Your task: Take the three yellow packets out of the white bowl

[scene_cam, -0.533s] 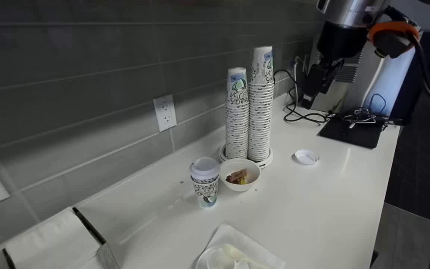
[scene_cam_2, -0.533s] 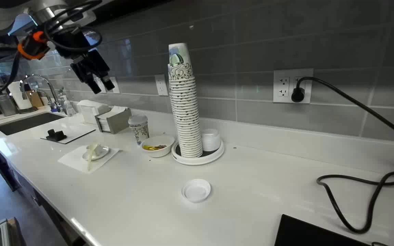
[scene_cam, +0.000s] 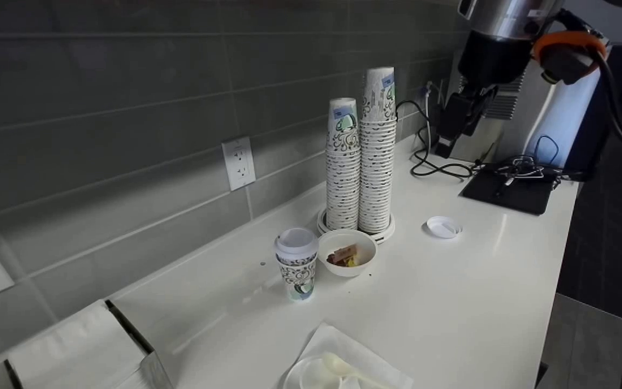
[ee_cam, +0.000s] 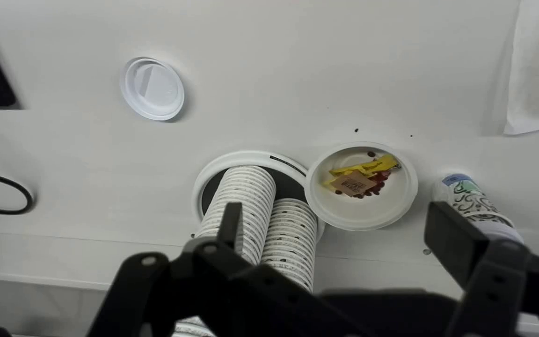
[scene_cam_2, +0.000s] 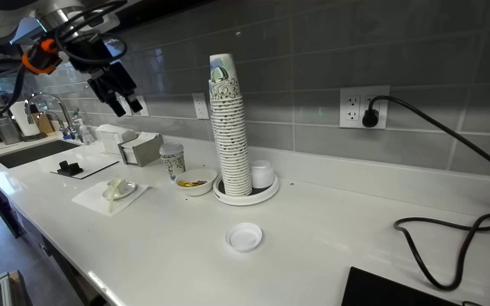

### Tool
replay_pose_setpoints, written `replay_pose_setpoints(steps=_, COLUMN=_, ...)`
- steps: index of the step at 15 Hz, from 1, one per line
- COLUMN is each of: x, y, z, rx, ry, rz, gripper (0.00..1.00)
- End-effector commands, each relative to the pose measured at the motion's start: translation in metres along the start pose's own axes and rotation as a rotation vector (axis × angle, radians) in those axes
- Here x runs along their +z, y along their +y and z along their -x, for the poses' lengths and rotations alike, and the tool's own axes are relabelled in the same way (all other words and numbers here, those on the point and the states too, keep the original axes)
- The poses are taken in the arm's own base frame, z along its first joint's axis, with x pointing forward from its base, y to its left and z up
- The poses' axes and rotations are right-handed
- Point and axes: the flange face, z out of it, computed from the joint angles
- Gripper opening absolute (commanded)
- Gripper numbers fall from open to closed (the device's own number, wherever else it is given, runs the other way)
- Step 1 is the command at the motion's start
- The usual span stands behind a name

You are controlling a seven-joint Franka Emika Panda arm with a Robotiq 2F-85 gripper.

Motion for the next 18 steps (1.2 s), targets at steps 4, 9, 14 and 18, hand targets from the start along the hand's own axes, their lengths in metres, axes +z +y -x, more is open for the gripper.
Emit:
replay_pose_setpoints(steps=4, x=0.000, y=0.000, z=0.000, rx=0.000, ry=-0.001, rz=0.000, gripper=1.00)
replay_pose_setpoints(steps=9, x=0.029, y=-0.002, z=-0.007, rx=-0.127, ry=0.032, rz=-0.060, gripper=1.00)
replay_pose_setpoints(steps=14, x=0.082, y=0.013, z=-0.015, rx=-0.163, ry=0.099, rz=-0.188, gripper=1.00)
replay_pose_setpoints(steps=18, x=0.124, y=0.010, z=-0.022, rx=-0.234, ry=0.126, rz=-0.300, gripper=1.00)
